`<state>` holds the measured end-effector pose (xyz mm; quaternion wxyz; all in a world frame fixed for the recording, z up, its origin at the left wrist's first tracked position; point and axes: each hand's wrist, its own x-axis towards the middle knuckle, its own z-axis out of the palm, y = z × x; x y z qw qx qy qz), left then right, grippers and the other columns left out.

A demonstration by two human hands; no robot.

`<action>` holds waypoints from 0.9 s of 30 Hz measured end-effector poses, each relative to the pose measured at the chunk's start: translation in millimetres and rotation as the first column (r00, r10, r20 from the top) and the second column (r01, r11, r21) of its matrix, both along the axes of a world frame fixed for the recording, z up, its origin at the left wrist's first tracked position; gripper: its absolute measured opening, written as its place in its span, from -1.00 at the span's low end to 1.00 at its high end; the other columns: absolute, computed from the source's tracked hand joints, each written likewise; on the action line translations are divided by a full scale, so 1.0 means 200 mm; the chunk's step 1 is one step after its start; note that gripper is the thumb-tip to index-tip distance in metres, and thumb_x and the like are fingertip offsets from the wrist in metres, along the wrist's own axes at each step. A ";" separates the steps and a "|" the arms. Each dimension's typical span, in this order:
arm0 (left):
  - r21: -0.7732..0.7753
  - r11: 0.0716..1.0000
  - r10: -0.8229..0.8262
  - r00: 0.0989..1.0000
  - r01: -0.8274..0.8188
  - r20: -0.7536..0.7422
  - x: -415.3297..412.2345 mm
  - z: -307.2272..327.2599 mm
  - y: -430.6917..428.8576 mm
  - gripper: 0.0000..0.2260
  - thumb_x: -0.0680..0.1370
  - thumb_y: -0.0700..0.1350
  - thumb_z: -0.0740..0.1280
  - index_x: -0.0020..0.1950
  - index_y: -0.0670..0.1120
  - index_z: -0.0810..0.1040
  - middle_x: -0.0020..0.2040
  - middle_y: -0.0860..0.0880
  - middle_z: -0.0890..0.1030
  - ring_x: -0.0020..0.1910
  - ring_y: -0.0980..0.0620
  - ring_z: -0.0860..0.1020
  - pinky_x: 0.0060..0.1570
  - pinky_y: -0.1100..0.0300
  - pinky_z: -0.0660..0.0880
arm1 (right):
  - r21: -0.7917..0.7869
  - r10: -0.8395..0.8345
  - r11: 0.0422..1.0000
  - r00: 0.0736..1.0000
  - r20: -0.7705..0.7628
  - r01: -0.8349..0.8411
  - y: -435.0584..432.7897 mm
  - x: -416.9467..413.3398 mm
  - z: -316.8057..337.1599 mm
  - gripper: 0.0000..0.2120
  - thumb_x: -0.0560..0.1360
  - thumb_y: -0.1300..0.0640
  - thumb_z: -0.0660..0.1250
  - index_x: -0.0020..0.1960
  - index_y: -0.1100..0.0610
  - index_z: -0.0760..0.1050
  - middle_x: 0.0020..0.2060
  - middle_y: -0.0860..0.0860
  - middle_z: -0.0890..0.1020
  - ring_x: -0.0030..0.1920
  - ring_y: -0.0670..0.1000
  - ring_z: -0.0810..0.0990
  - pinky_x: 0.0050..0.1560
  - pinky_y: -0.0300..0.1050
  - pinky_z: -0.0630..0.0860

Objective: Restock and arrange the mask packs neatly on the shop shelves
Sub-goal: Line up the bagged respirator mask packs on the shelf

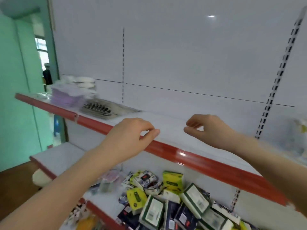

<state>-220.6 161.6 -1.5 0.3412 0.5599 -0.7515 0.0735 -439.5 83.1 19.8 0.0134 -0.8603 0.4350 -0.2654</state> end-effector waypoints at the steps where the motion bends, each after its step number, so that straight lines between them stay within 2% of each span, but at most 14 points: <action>1: -0.012 1.000 0.028 1.000 -0.028 -0.011 0.12 0.01 0.02 -0.42 0.39 0.32 0.00 -0.06 -0.02 0.65 -0.15 0.08 0.65 -0.15 0.08 0.58 -0.08 0.12 0.48 | 0.005 0.027 1.000 1.000 -0.006 -0.027 -0.01 0.13 0.00 -0.76 0.51 0.01 0.30 0.07 0.14 0.53 -0.08 -0.03 0.59 -0.01 -0.05 0.56 0.01 -0.27 0.42; 7: -0.036 0.992 0.120 0.993 -0.120 0.003 0.66 0.04 0.07 -0.35 0.38 0.30 -0.07 -0.11 -0.14 0.63 -0.21 -0.04 0.65 -0.17 0.00 0.57 -0.11 0.02 0.49 | 0.015 0.126 0.992 0.991 -0.041 -0.126 -0.06 0.73 0.06 -0.79 0.51 -0.02 0.29 0.04 0.10 0.53 -0.06 -0.02 0.62 -0.01 -0.03 0.57 0.10 -0.11 0.49; 11: -0.065 0.983 0.170 0.983 -0.174 -0.062 0.95 0.04 0.01 -0.39 0.37 0.31 -0.05 -0.08 -0.05 0.65 -0.20 0.03 0.65 -0.18 0.05 0.57 -0.11 0.03 0.51 | -0.005 0.173 0.985 0.983 -0.056 -0.174 -0.18 1.09 0.13 -0.79 0.51 -0.05 0.26 -0.01 0.07 0.53 -0.08 -0.03 0.62 -0.02 -0.02 0.57 0.09 -0.05 0.50; 15: -0.067 0.974 0.214 0.975 -0.218 -0.057 1.19 0.04 -0.14 -0.53 0.43 0.28 0.07 -0.17 -0.03 0.61 -0.27 0.05 0.62 -0.21 0.06 0.56 -0.13 0.07 0.51 | -0.052 0.197 0.978 0.979 -0.057 -0.200 -0.34 1.42 0.18 -0.75 0.51 -0.06 0.27 0.00 0.11 0.54 -0.08 -0.01 0.63 -0.02 0.01 0.58 0.09 -0.02 0.50; 18: -0.082 0.965 0.247 0.969 -0.249 -0.026 1.38 0.06 -0.30 -0.66 0.54 0.16 0.17 -0.13 -0.04 0.61 -0.22 0.08 0.61 -0.20 0.07 0.53 -0.10 0.07 0.50 | -0.100 0.216 0.970 0.974 -0.067 -0.222 -0.50 1.66 0.22 -0.75 0.51 -0.06 0.26 0.01 0.11 0.54 -0.06 0.01 0.64 0.00 0.03 0.58 0.10 -0.01 0.49; 20: -0.093 0.963 0.252 0.968 -0.251 -0.004 1.52 0.09 -0.43 -0.65 0.56 0.15 0.17 -0.02 -0.04 0.64 -0.13 0.05 0.64 -0.13 0.05 0.55 -0.06 0.03 0.51 | -0.125 0.215 0.967 0.974 -0.077 -0.223 -0.62 1.81 0.25 -0.74 0.52 -0.07 0.25 0.02 0.10 0.54 -0.06 0.01 0.63 -0.01 0.03 0.57 0.09 -0.03 0.49; 24: -0.119 0.957 0.271 0.962 -0.266 0.032 1.83 0.20 -0.68 -0.51 0.47 0.25 0.05 -0.02 -0.03 0.64 -0.10 0.04 0.65 -0.12 0.05 0.55 -0.04 0.06 0.50 | -0.120 0.190 0.973 0.979 -0.072 -0.198 -0.86 2.06 0.37 -0.72 0.53 -0.09 0.23 0.05 0.10 0.52 -0.07 -0.02 0.60 0.00 0.01 0.55 0.03 -0.12 0.49; 27: -0.163 0.947 0.278 0.960 -0.275 -0.004 2.06 0.27 -0.83 -0.54 0.44 0.20 0.07 -0.01 -0.03 0.65 -0.08 0.06 0.65 -0.11 0.08 0.55 -0.02 0.10 0.50 | -0.113 0.174 0.977 0.981 -0.083 -0.183 -1.02 2.24 0.45 -0.68 0.54 -0.10 0.21 0.09 0.12 0.51 -0.02 0.01 0.59 0.01 0.03 0.55 0.02 -0.12 0.49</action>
